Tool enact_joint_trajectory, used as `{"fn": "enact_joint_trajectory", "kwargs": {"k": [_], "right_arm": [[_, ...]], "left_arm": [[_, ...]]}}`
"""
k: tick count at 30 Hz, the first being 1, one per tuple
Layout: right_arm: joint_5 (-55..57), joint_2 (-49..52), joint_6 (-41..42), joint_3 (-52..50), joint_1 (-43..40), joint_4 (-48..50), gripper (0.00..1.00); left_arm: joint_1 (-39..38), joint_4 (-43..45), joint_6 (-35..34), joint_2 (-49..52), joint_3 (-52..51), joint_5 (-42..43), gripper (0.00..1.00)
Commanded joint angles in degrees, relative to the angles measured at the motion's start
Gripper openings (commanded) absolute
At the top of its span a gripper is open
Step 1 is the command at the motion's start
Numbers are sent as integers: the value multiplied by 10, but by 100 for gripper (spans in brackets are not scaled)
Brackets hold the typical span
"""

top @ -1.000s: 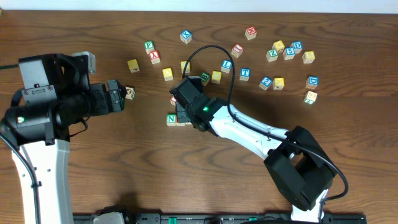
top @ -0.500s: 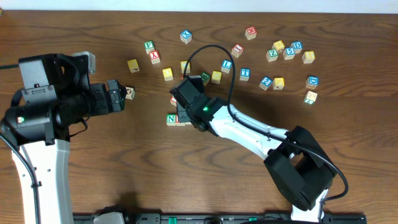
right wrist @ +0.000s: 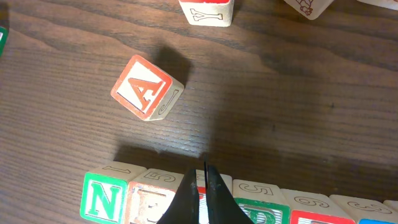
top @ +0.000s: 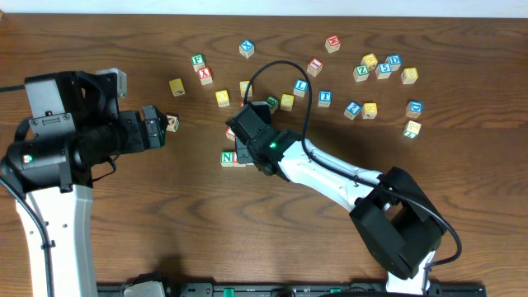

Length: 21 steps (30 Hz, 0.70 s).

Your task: Spell out NEURIPS

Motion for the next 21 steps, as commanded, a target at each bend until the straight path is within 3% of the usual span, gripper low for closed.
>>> {"fn": "enact_joint_trajectory", "kwargs": {"k": [1,21], "right_arm": [[13,10,2,-5,4,0,1],[9,28,6,-5,7,42,1]], "left_arm": [[2,-1,6,-2,9,4,95],[2,-1,6,-2,9,4,95]]}}
